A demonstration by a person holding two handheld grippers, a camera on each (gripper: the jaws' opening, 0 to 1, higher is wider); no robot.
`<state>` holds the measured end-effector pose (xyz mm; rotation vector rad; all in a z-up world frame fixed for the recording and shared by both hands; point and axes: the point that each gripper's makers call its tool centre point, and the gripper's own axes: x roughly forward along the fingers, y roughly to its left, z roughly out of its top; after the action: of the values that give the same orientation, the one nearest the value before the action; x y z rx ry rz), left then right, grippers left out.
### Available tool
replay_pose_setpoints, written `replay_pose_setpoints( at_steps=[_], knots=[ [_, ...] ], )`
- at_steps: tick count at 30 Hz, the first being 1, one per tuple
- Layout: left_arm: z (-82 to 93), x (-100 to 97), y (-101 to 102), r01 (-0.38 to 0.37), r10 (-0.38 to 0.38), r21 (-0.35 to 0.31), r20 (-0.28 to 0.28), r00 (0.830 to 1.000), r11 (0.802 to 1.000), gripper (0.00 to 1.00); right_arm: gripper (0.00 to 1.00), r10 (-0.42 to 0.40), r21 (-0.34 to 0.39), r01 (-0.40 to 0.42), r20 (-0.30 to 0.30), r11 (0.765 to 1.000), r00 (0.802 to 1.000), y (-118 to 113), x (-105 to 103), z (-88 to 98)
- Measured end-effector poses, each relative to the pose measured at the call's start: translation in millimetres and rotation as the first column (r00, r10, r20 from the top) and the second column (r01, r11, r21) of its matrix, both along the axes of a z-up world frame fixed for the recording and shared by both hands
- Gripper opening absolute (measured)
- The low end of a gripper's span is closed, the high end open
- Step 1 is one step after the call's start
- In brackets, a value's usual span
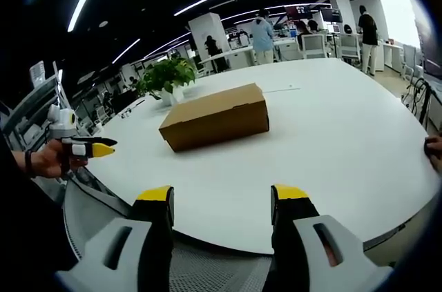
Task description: Operate the shoe box by opening the lid, removing the specified soft item, and placing it in the target area until the item is outside and the box remains undamaged.
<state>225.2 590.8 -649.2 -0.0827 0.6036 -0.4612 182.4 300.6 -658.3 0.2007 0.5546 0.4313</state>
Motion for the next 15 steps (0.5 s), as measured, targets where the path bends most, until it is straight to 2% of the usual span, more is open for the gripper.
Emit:
replay_pose_setpoints(
  at_steps=[15],
  knots=[
    [0.1,-2.2,-0.9,-0.003,0.003,-0.002,-0.008,1.0,1.0,0.66,0.53,0.007,-0.012,-0.007,-0.001,1.0,1.0,-1.3,4.5,-0.3]
  ],
)
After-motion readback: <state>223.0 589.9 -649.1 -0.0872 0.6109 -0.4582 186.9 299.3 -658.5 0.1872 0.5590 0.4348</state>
